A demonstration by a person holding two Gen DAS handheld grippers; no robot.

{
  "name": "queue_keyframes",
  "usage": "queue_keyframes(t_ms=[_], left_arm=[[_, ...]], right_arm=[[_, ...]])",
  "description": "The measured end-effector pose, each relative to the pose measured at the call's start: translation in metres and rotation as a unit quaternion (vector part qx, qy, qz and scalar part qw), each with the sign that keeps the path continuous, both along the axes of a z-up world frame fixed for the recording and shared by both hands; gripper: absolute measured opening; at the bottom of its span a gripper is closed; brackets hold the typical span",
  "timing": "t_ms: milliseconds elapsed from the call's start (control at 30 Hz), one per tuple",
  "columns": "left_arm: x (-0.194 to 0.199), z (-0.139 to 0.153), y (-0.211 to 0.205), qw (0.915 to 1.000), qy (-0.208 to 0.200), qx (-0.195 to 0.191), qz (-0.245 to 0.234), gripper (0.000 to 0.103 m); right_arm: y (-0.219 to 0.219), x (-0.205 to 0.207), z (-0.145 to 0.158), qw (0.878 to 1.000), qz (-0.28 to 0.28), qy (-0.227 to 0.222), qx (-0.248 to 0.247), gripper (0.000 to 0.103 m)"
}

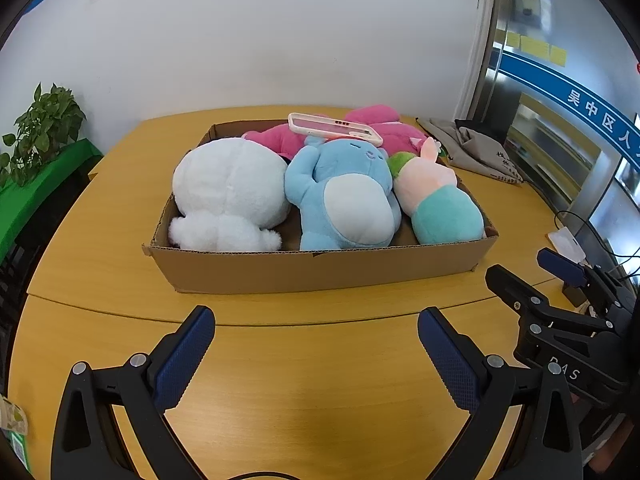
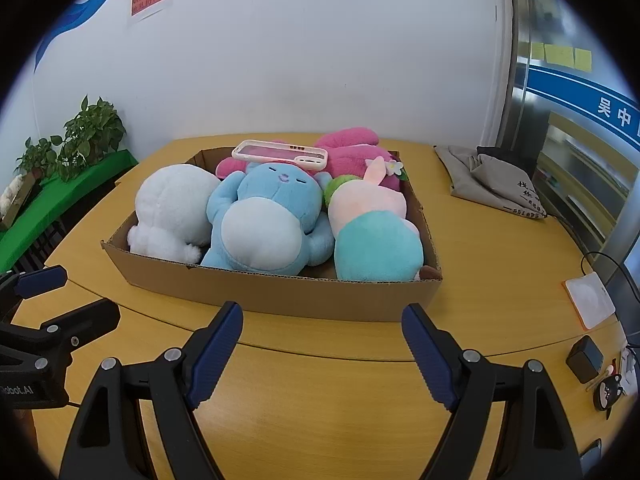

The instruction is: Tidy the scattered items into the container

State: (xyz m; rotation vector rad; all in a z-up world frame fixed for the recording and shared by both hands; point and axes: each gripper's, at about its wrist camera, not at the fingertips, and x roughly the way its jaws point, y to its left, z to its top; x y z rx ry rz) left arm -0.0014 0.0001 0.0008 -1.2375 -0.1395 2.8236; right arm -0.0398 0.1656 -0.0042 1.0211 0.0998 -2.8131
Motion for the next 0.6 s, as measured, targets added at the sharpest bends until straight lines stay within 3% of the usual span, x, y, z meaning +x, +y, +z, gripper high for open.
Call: queue_keyframes(t_ms=[233,600], left_arm=[[0.001,-0.007,0.003,0.9998,0.016,-0.011,-0.001,0.103],[0.000,-0.006,-0.001,0.9999,0.006,-0.010,0.002,0.103]], right_arm=[[-0.007,0.006,0.001,1.000,0.001,0.003,0.015,0.082],[-0.004,-0.003,-0.002,1.000,0.001,-0.009,0.005,0.082]])
